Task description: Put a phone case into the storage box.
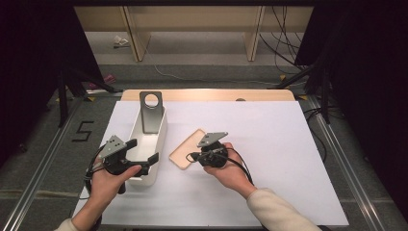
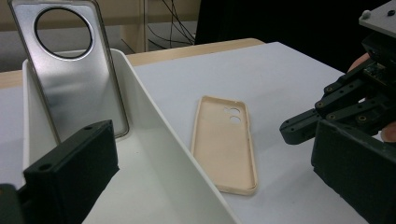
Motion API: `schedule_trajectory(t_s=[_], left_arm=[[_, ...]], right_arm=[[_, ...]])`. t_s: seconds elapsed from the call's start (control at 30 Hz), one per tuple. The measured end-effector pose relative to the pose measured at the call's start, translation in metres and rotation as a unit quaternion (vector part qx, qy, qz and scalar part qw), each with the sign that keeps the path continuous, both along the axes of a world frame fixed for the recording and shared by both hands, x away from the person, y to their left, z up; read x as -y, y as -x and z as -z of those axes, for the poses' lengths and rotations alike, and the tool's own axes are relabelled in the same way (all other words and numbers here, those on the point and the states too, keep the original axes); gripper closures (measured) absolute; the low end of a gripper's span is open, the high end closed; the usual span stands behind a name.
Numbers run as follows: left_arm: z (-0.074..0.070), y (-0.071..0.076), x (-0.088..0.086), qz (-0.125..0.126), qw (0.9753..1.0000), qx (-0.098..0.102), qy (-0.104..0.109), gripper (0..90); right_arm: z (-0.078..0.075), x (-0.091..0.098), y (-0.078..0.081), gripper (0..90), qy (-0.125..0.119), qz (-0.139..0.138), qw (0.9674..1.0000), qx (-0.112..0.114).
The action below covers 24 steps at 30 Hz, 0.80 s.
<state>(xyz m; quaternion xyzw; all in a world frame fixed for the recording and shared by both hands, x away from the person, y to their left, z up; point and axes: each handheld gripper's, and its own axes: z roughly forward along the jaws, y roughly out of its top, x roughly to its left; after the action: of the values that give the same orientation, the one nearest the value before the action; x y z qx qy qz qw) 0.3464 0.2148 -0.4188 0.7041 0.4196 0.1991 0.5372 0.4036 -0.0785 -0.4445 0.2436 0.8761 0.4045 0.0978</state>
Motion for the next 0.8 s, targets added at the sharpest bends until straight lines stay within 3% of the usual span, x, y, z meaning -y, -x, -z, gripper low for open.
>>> schedule_trajectory(t_s=[0.23, 0.8], left_arm=[[0.0, 0.0, 0.0, 0.0, 1.0, 0.0, 0.0, 0.2], [0.0, 0.001, 0.0, 0.001, 1.0, -0.001, 0.001, 0.2]], right_arm=[[0.001, -0.006, -0.005, 90.0, 0.002, 0.006, 1.0, -0.001], [0.023, -0.033, -0.016, 90.0, 0.036, 0.007, 0.9992, -0.018]])
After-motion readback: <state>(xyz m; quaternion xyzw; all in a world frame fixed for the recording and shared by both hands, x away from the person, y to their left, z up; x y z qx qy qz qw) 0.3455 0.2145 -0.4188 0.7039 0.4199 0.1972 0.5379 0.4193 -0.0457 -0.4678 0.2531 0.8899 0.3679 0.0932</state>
